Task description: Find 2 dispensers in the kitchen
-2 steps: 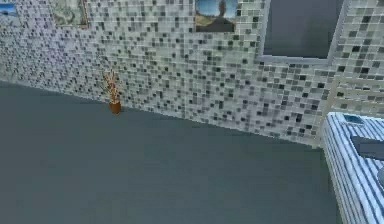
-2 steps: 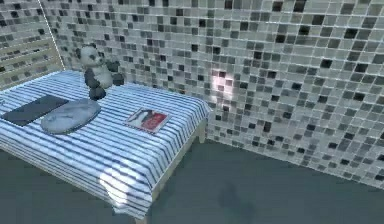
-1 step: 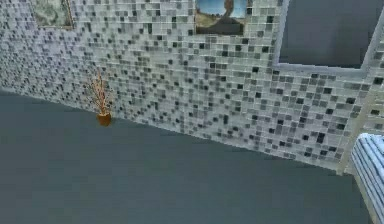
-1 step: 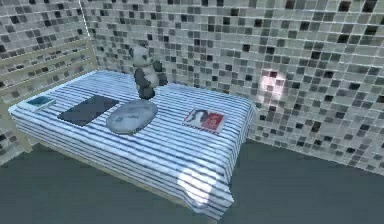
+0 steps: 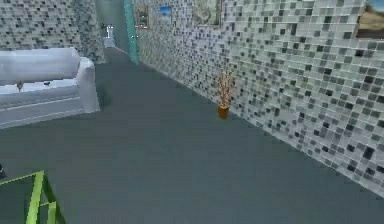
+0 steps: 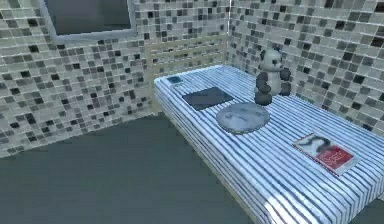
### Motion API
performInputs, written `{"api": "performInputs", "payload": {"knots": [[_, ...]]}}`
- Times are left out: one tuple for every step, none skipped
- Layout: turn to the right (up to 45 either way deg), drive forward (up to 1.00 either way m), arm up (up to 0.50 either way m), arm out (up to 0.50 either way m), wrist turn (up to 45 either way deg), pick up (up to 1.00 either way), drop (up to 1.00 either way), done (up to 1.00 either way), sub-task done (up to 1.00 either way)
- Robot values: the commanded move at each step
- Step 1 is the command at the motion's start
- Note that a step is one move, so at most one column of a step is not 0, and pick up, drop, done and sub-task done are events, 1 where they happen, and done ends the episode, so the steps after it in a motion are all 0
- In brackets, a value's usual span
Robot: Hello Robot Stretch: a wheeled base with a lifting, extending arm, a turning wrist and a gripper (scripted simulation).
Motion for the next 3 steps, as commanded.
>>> {"api": "performInputs", "payload": {"knots": [[0.0, 0.45, 0.0, 0.0, 0.0, 0.0, 0.0, 0.0, 0.0], [-21.0, 0.0, 0.0, 0.0, 0.0, 0.0, 0.0, 0.0, 0.0], [0.0, 1.0, 0.0, 0.0, 0.0, 0.0, 0.0, 0.0, 0.0]]}}
